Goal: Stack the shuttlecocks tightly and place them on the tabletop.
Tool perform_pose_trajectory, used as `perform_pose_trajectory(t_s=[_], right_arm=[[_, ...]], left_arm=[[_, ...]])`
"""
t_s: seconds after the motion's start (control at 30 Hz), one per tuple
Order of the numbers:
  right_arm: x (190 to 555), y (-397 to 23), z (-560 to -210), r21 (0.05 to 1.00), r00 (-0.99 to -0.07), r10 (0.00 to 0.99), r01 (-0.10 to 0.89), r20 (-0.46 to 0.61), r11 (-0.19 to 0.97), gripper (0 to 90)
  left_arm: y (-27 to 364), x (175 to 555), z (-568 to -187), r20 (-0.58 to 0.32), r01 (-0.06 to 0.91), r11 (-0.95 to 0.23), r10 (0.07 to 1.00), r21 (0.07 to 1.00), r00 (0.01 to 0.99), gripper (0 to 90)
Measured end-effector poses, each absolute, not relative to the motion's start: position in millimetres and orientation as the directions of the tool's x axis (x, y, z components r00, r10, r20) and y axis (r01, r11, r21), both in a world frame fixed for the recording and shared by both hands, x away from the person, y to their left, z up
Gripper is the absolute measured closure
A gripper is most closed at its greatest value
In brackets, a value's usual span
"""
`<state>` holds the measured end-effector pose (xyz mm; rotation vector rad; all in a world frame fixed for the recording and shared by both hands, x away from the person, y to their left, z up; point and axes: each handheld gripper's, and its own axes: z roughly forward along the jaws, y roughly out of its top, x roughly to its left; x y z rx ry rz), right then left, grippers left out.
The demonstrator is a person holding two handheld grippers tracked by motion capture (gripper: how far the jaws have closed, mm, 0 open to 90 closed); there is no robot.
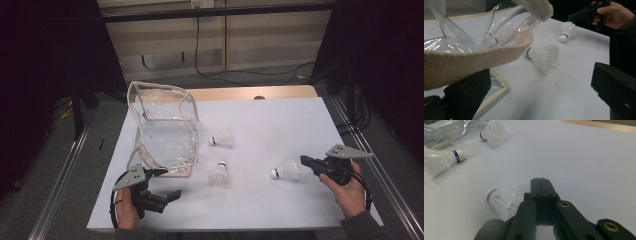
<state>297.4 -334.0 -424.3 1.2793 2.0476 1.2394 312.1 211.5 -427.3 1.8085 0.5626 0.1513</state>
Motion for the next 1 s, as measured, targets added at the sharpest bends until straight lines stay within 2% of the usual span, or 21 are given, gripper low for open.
perform_pose_trajectory(t_s=[0.13,0.17,0.2,0.23,0.3,0.37,0.43,0.5,0.57,0.6,0.77,1.0], right_arm=[[296.1,-332.5,-416.7,0.861,-0.496,0.862,0.480,0.107,0.169,84.3],[295.0,-329.6,-414.4,0.866,-0.501,0.859,0.471,0.104,0.169,78.0],[295.0,-329.6,-414.4,0.866,-0.501,0.859,0.471,0.104,0.169,78.0],[294.7,-327.9,-414.0,0.866,-0.502,0.858,0.473,0.111,0.164,72.6],[294.6,-324.6,-414.1,0.865,-0.515,0.849,0.473,0.120,0.166,67.8],[294.2,-321.0,-415.1,0.860,-0.520,0.843,0.483,0.133,0.162,56.5],[295.0,-319.0,-417.6,0.855,-0.530,0.834,0.494,0.153,0.157,53.8],[295.2,-317.3,-420.3,0.855,-0.534,0.831,0.494,0.154,0.159,46.5],[295.3,-315.8,-422.5,0.850,-0.541,0.826,0.501,0.158,0.165,44.5],[295.4,-314.5,-424.2,0.848,-0.545,0.824,0.501,0.155,0.172,40.2],[295.0,-312.7,-427.5,0.843,-0.539,0.826,0.513,0.166,0.165,33.5],[294.2,-311.6,-431.4,0.836,-0.540,0.825,0.521,0.169,0.170,30.2]], left_arm=[[211.0,311.9,-427.5,-0.182,0.299,-0.206,0.447,0.932,0.876,2.9],[210.9,312.0,-427.5,-0.183,0.300,-0.206,0.447,0.932,0.875,2.9],[211.1,312.2,-427.5,-0.179,0.298,-0.210,0.447,0.931,0.876,2.9],[211.0,312.2,-427.5,-0.179,0.298,-0.210,0.447,0.931,0.876,2.9],[210.9,312.1,-427.4,-0.181,0.298,-0.208,0.446,0.931,0.877,2.9],[210.9,312.1,-427.5,-0.182,0.299,-0.208,0.445,0.931,0.877,2.9],[210.7,312.1,-427.5,-0.182,0.299,-0.210,0.443,0.931,0.878,2.9],[210.6,312.2,-427.5,-0.180,0.298,-0.212,0.442,0.931,0.879,2.9],[210.6,312.3,-427.6,-0.180,0.298,-0.213,0.441,0.931,0.879,2.9],[210.7,312.4,-427.6,-0.180,0.297,-0.213,0.441,0.931,0.879,2.9],[210.7,312.4,-427.6,-0.180,0.297,-0.212,0.442,0.931,0.879,2.9],[210.6,312.4,-427.6,-0.182,0.299,-0.211,0.439,0.931,0.880,2.9]])
